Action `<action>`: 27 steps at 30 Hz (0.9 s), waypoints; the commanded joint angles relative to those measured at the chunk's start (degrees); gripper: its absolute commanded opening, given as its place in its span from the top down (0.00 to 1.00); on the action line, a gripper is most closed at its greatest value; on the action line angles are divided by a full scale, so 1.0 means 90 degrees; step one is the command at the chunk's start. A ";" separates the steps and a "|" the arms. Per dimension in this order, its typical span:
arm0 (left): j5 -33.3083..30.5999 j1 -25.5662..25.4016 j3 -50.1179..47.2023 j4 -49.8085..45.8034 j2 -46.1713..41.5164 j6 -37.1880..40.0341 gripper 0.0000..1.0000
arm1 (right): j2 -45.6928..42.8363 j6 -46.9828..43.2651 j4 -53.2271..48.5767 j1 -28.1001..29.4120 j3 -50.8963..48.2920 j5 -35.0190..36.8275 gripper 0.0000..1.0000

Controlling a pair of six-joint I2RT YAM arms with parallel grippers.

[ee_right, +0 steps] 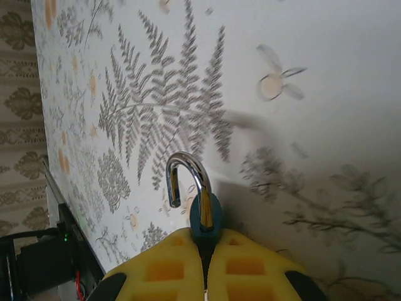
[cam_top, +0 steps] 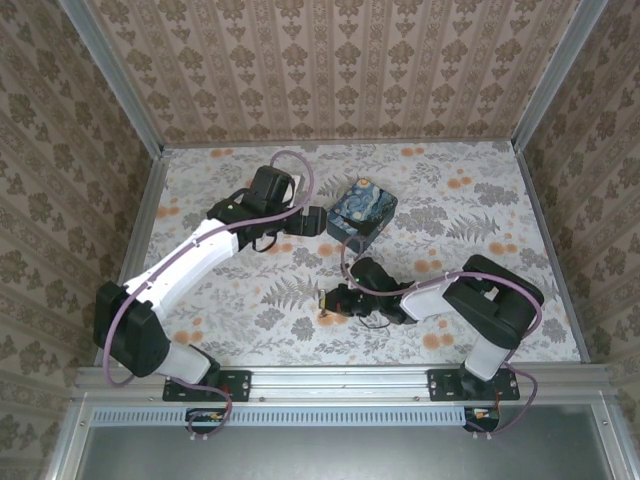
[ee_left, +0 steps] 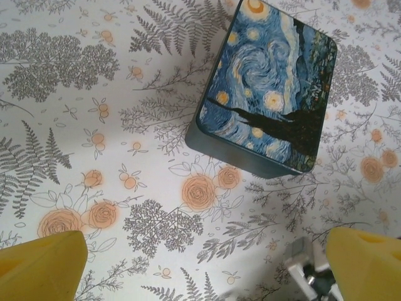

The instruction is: Unlock the padlock with the key

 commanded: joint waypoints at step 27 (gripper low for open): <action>-0.2041 0.1625 -0.1308 0.0871 -0.1695 0.0313 0.00 | -0.4454 -0.2976 -0.5162 -0.4856 0.1660 0.1106 0.00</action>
